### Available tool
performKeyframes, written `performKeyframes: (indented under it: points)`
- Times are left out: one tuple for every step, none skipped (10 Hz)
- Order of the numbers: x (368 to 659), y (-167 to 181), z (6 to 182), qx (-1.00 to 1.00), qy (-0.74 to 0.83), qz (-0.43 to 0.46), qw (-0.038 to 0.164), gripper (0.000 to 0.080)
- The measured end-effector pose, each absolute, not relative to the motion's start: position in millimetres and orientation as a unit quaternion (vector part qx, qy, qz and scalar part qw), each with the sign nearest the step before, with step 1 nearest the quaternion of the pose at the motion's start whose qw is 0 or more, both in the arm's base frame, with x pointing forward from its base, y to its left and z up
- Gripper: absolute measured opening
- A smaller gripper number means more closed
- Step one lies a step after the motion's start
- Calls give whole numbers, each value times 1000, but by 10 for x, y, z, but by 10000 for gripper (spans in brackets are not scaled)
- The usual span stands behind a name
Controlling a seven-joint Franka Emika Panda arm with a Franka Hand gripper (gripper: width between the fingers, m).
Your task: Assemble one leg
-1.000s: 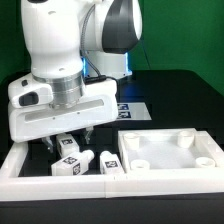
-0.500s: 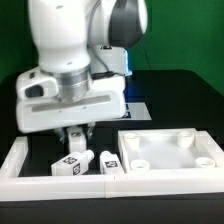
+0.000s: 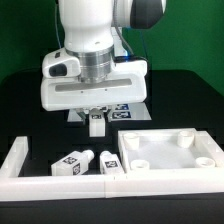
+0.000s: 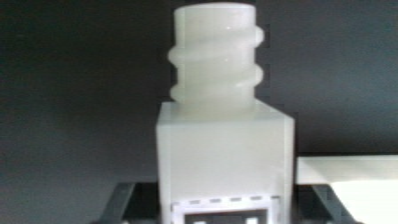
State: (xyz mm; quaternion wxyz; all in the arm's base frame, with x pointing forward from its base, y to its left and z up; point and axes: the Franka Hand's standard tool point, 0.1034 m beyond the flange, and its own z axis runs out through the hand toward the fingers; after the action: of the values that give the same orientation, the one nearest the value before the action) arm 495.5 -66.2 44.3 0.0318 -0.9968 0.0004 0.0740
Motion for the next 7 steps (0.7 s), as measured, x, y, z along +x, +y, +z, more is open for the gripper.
performKeyframes:
  points:
    - [4953,-656,443,-997,0,74,32,282]
    - [4950,-655,439,-997,0,75,32,282]
    - [4939,-653,435,-997,0,75,32,282]
    - [4785,-633,409,-996,1,84,34,282]
    - [4559,-594,362,-996,3,86,31,282]
    - [4255,-517,285,-995,-1,91,28,282]
    - [4010,-515,199,-994,3,108,29,282]
